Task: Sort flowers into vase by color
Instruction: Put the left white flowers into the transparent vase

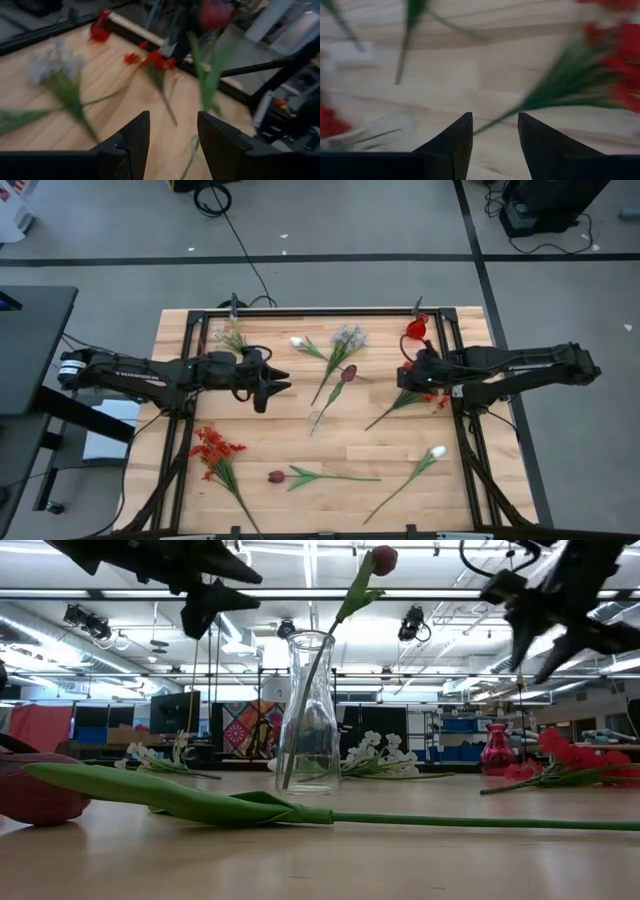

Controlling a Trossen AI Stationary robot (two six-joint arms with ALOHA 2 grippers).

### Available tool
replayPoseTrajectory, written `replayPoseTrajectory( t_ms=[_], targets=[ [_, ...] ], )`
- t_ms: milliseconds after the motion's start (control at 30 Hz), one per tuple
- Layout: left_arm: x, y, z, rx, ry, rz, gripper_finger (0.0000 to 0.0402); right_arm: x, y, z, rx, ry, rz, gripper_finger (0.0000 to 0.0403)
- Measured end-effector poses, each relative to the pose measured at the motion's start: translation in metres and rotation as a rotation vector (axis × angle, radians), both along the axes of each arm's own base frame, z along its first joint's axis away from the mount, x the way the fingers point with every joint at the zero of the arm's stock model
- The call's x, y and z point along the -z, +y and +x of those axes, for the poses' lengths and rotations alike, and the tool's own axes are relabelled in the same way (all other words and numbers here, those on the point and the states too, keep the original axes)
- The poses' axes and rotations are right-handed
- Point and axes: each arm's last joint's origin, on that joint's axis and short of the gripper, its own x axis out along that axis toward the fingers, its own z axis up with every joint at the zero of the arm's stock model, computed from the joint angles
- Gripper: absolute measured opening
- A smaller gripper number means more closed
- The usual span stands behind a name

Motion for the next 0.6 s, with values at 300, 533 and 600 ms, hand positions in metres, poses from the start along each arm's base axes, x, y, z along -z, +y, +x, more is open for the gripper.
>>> replayPoseTrajectory(
  t_ms=[300,533,600],
  targets=[
    [0.013,-0.001,-0.005,-0.02,0.142,-0.019,0.0169,0.016,0.0,-0.013,0.027,0.195,0.09,0.0173],
    [0.034,-0.001,-0.018,-0.073,0.387,-0.102,0.0169,0.032,0.008,0.005,0.048,0.188,0.229,0.0201],
    [0.041,-0.001,-0.023,-0.092,0.476,-0.121,0.0169,0.035,0.011,0.013,0.072,0.171,0.245,0.0208]
  ],
)
